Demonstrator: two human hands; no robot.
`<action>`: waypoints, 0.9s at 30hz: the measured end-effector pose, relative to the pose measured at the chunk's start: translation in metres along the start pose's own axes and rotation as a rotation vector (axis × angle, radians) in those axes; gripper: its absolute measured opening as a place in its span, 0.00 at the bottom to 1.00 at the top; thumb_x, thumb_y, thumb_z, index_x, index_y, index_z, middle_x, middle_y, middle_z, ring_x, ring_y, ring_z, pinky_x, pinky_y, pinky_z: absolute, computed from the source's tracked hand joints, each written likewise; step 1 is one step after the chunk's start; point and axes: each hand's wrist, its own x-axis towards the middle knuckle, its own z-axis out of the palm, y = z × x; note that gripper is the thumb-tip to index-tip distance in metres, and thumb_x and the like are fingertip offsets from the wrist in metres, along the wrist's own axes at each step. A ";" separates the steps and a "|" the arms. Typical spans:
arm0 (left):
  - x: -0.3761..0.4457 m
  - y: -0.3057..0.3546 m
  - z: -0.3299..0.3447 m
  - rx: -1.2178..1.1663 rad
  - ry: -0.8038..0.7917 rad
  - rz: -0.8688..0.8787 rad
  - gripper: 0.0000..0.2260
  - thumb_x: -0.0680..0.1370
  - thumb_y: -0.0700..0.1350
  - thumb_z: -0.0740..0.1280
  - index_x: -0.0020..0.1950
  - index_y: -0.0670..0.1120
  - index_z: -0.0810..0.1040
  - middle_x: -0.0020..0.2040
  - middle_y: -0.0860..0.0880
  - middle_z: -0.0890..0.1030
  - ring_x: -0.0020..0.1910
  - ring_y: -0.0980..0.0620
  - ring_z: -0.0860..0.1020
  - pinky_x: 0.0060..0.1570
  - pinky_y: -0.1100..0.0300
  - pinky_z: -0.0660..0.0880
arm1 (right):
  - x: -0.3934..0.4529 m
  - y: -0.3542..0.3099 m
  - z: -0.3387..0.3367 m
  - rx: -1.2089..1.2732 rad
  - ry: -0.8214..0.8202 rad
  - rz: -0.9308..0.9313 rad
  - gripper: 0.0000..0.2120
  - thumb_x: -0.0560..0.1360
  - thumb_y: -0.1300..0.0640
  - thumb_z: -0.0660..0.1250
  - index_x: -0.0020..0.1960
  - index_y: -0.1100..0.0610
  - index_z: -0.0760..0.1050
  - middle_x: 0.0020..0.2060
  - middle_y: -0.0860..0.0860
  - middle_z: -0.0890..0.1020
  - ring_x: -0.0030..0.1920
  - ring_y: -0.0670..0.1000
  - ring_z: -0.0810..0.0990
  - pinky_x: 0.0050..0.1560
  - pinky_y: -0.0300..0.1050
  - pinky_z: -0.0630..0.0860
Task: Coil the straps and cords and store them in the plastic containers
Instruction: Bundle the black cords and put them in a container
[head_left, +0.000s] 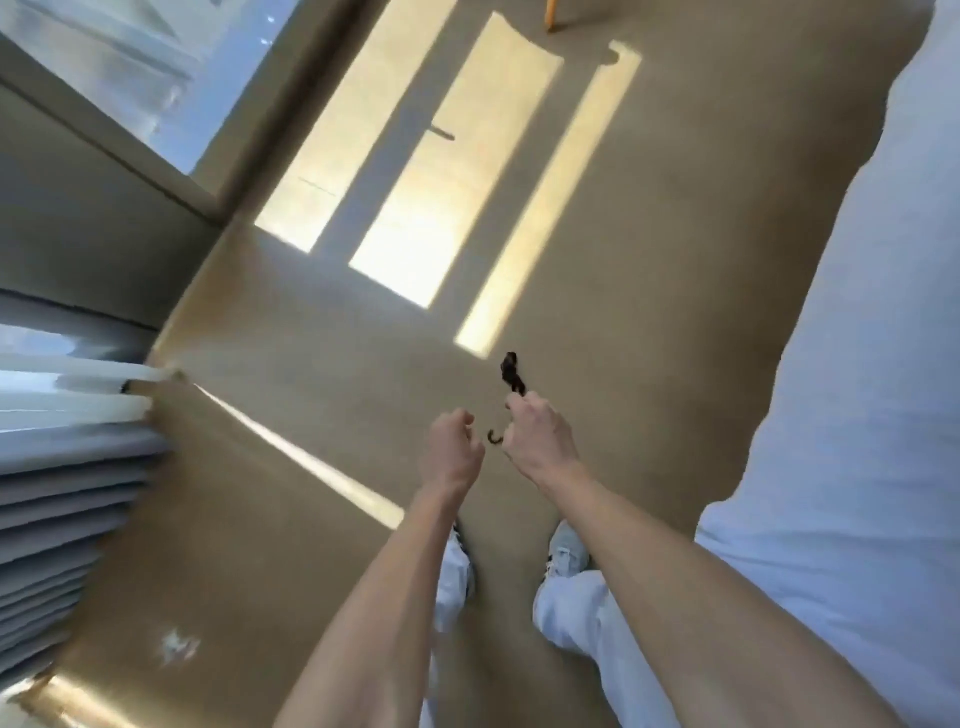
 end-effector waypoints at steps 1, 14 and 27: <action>0.024 -0.015 0.028 0.034 -0.035 0.021 0.13 0.78 0.39 0.61 0.59 0.41 0.81 0.56 0.42 0.83 0.55 0.42 0.80 0.54 0.51 0.76 | 0.021 0.017 0.027 -0.007 -0.003 0.023 0.16 0.75 0.61 0.61 0.62 0.58 0.75 0.55 0.59 0.78 0.56 0.62 0.77 0.51 0.53 0.74; 0.232 -0.150 0.291 0.330 -0.229 0.183 0.12 0.76 0.48 0.67 0.56 0.43 0.78 0.54 0.42 0.82 0.54 0.40 0.78 0.49 0.52 0.74 | 0.213 0.181 0.287 -0.012 -0.057 0.154 0.12 0.76 0.57 0.65 0.59 0.58 0.73 0.53 0.57 0.76 0.55 0.61 0.76 0.50 0.52 0.75; 0.256 -0.149 0.301 -0.211 -0.409 -0.049 0.04 0.69 0.44 0.68 0.36 0.45 0.81 0.31 0.49 0.75 0.34 0.47 0.71 0.35 0.57 0.65 | 0.225 0.189 0.310 0.065 0.037 0.055 0.20 0.73 0.63 0.66 0.64 0.55 0.76 0.61 0.52 0.77 0.64 0.56 0.72 0.61 0.50 0.68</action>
